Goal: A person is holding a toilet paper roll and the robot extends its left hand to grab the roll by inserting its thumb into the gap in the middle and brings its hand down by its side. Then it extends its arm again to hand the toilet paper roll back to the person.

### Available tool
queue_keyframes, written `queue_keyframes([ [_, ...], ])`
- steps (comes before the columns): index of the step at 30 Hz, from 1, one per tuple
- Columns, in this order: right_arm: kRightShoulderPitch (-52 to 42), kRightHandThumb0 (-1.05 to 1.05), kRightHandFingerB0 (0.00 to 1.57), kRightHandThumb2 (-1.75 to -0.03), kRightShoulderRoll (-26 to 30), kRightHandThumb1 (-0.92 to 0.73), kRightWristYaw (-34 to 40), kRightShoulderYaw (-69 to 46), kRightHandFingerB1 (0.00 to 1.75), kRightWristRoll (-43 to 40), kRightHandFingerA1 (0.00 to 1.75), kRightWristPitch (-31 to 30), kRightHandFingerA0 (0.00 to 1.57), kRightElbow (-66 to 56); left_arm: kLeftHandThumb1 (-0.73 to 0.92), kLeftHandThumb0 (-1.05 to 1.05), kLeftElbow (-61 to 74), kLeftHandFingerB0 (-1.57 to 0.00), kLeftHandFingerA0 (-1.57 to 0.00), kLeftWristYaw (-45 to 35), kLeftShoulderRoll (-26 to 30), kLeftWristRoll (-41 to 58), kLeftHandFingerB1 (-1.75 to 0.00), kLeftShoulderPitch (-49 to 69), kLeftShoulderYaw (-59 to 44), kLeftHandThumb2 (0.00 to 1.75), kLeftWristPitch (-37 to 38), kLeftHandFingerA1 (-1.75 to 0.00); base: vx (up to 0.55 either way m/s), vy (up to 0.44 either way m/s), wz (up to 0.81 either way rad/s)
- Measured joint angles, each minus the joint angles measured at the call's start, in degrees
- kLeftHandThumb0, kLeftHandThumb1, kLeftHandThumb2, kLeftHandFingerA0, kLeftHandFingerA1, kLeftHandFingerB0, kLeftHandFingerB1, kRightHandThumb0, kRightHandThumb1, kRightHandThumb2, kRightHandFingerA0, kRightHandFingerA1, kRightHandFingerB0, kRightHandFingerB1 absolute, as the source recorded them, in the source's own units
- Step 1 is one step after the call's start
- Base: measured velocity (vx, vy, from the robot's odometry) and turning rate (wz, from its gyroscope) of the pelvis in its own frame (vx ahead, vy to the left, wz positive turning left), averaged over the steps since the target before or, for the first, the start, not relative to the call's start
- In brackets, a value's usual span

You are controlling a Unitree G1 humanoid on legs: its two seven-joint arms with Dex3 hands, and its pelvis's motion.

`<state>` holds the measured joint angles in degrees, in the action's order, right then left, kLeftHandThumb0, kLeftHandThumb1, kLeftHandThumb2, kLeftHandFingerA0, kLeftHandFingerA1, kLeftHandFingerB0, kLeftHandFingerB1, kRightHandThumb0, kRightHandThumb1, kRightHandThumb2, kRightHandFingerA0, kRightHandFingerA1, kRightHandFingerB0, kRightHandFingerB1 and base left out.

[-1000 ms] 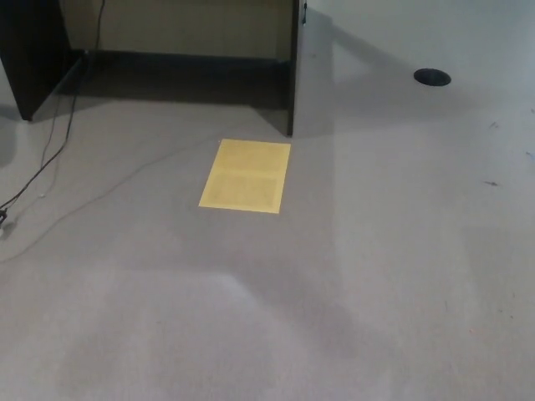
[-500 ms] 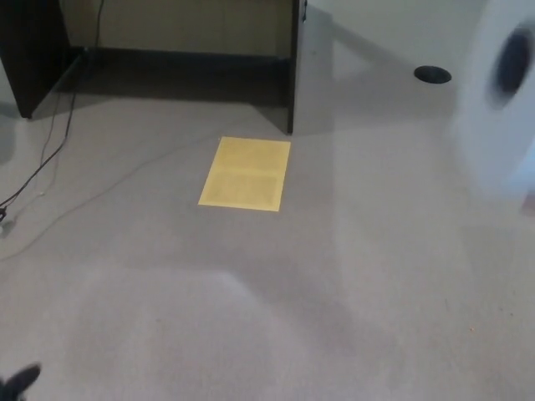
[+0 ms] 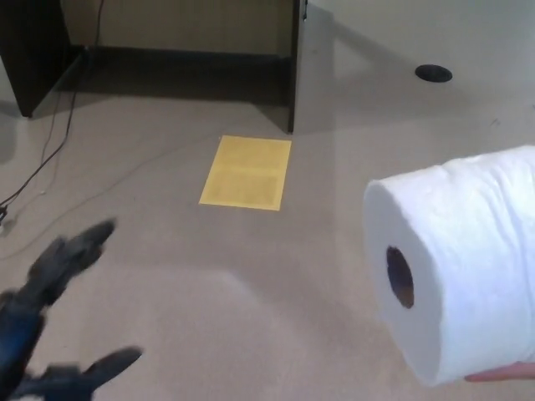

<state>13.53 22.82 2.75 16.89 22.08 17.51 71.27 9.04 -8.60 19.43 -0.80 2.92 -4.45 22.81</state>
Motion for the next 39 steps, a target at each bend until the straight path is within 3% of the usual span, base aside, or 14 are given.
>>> queue_keyframes([
  [7,0.05,-0.34,0.53,-0.60,0.00,-0.67,0.00,-0.03,0.41,0.00,0.63,0.02,0.75,0.07,0.36,-0.41,11.53,-0.12,-0.18,-1.94,-0.60,0.61,-0.30,-6.44,4.76,0.58,-6.41,-0.37,0.00,0.000,0.00],
  [8,0.05,-0.35,0.53,-0.60,0.00,-0.67,0.00,-0.02,0.41,0.00,0.62,0.03,0.74,0.07,0.24,-0.23,12.73,0.00,-0.01,-2.14,-0.92,0.72,-0.47,-7.38,5.47,0.80,-7.25,-0.48,0.00,0.000,0.00],
  [24,0.60,-0.33,0.54,-0.60,0.00,-0.67,0.02,0.11,0.42,0.28,0.59,-0.11,0.73,0.22,0.23,-0.24,19.67,0.00,-0.01,-4.12,-8.16,-0.70,-0.48,-20.35,17.51,0.80,-21.05,-0.48,0.00,0.000,0.00],
  [39,2.00,-0.35,0.55,-0.60,0.00,-0.67,-0.10,0.62,0.42,0.94,0.60,-0.10,0.74,0.18,0.29,-0.24,19.40,0.00,-0.01,-3.29,-13.59,-5.90,-0.48,-23.83,20.94,0.83,-26.80,-0.48,0.00,0.000,0.00],
])
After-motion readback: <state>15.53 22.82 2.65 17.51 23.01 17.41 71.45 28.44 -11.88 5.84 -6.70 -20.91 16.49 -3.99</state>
